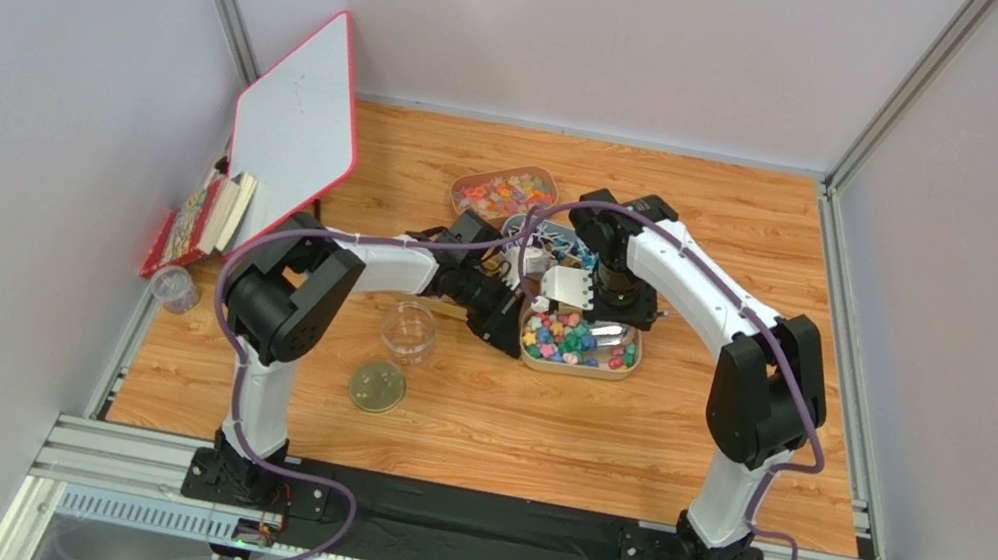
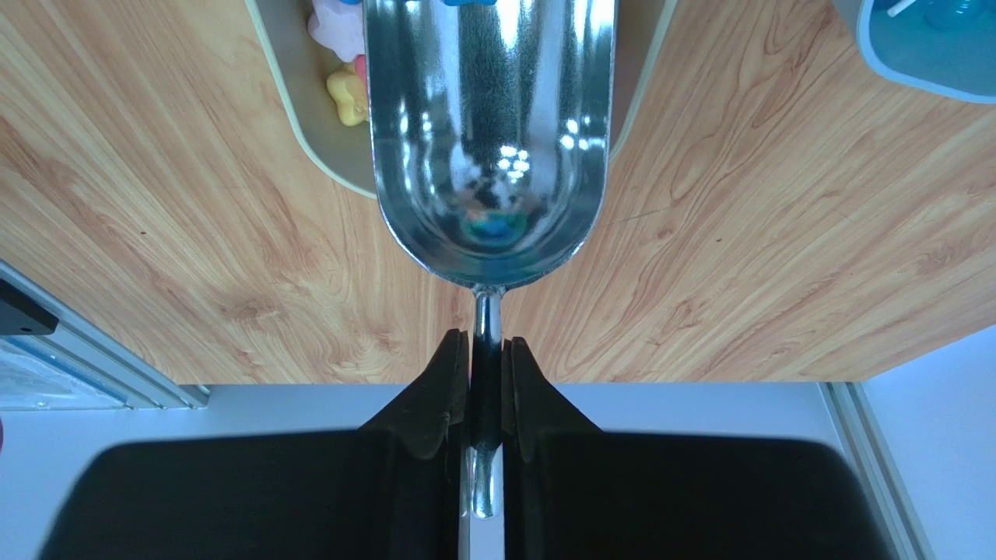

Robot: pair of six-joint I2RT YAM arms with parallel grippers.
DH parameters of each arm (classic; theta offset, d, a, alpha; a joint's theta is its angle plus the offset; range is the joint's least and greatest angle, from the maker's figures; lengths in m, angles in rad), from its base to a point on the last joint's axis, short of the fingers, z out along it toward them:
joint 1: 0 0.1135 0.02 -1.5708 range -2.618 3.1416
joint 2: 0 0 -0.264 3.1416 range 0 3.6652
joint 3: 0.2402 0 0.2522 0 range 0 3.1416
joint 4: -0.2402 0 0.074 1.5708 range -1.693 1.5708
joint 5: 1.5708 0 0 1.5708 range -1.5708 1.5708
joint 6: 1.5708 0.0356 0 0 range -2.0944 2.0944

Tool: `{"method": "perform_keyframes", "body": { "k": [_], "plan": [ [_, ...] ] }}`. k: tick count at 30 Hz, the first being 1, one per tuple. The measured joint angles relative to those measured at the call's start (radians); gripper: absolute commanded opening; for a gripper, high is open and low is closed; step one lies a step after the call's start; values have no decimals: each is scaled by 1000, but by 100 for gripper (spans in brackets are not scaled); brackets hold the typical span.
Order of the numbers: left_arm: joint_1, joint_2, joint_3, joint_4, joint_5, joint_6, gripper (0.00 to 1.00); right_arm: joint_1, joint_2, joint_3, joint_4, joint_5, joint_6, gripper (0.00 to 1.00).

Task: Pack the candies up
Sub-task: Scoop the fake candies from the storage box.

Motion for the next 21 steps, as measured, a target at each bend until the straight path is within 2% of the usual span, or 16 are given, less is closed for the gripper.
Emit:
{"method": "perform_keyframes", "body": {
  "k": [15,21],
  "plan": [
    [3,24,2,9,20,-31,0,1,42,-48,9,-41,105,0],
    [4,28,5,9,23,-36,0,-1,82,-47,7,-113,159,0]
  ]
}}
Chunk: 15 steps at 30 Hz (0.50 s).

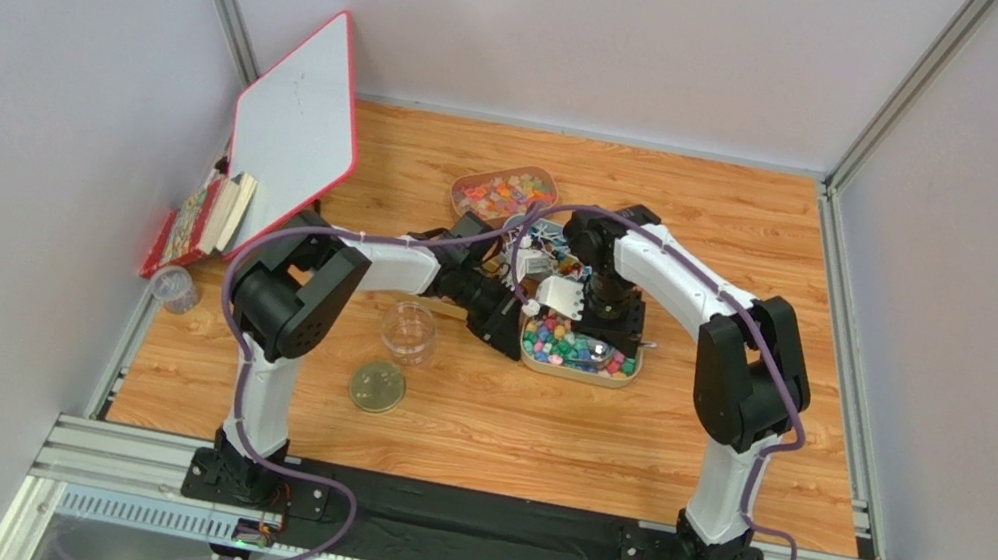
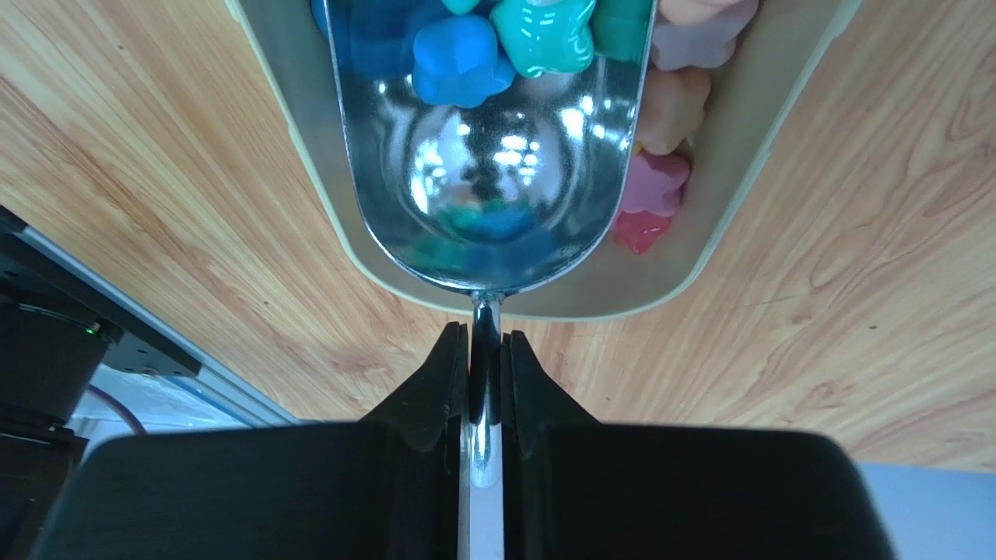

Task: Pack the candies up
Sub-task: Scoop the fake candies from the storage box.

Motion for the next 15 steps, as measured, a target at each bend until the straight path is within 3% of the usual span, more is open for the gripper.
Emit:
{"method": "perform_keyframes", "body": {
  "k": [10,15],
  "plan": [
    [2,0,2,-10,0,3,3,-15,-5,-56,28,-79,53,0],
    [4,0,27,-40,-1,16,16,-35,-61,-135,73,-121,71,0]
  ]
}}
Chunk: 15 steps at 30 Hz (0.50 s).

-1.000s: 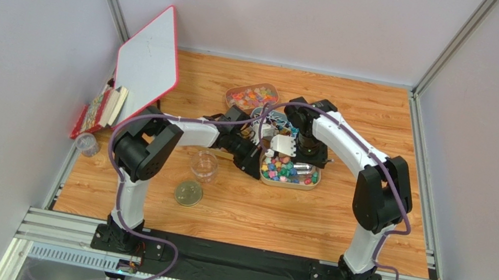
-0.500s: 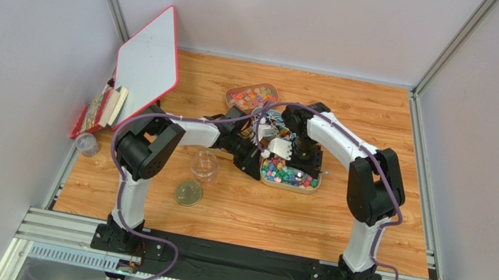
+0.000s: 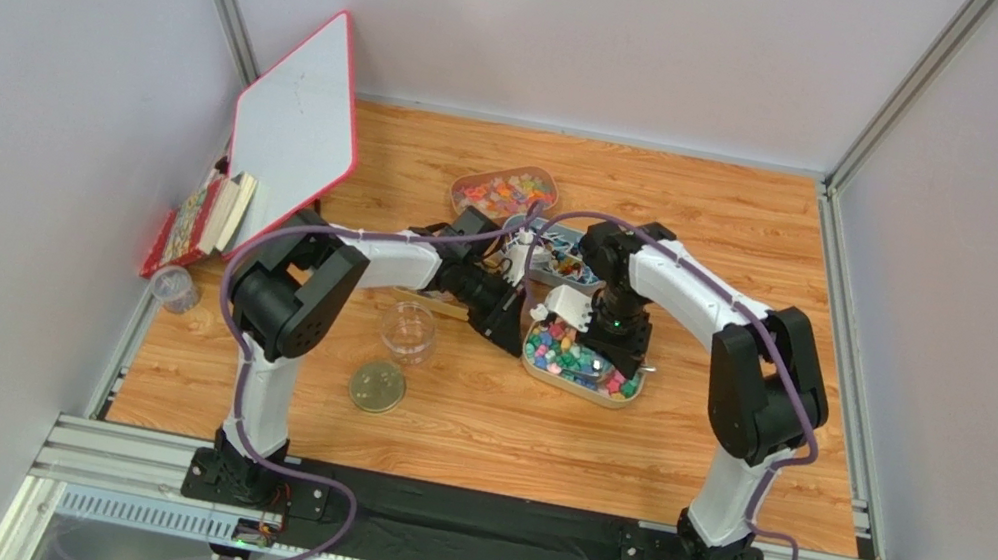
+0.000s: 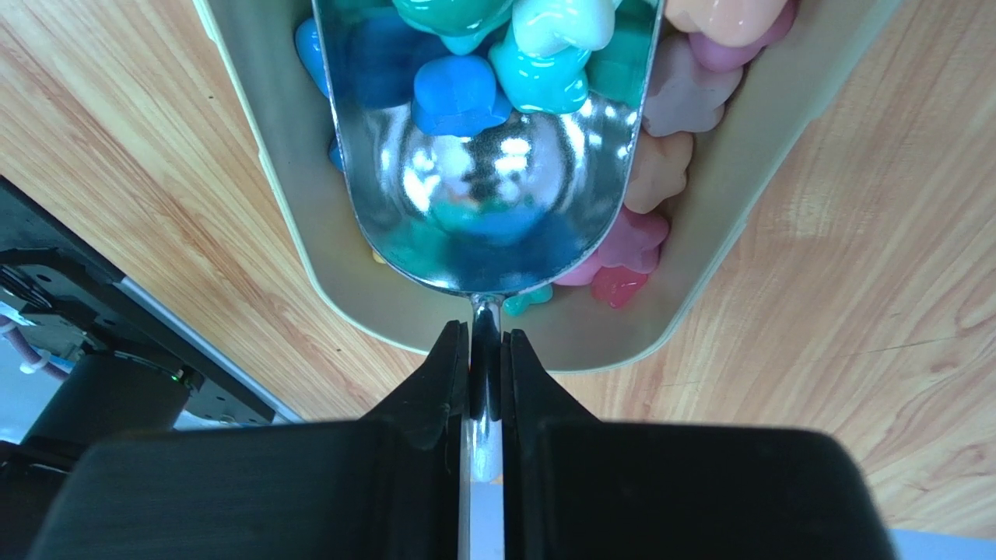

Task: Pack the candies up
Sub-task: Scoop the fake candies from the storage box.

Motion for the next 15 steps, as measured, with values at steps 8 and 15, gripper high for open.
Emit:
{"method": "perform_keyframes", "body": {
  "k": [8,15],
  "plan": [
    [20,0,71,-68,-21,41,36,-11,-80,-80,84,-28,26,0],
    [23,-10,93,-144,-27,95,40,-11,-167,-127,172,-45,79,0]
  ]
}}
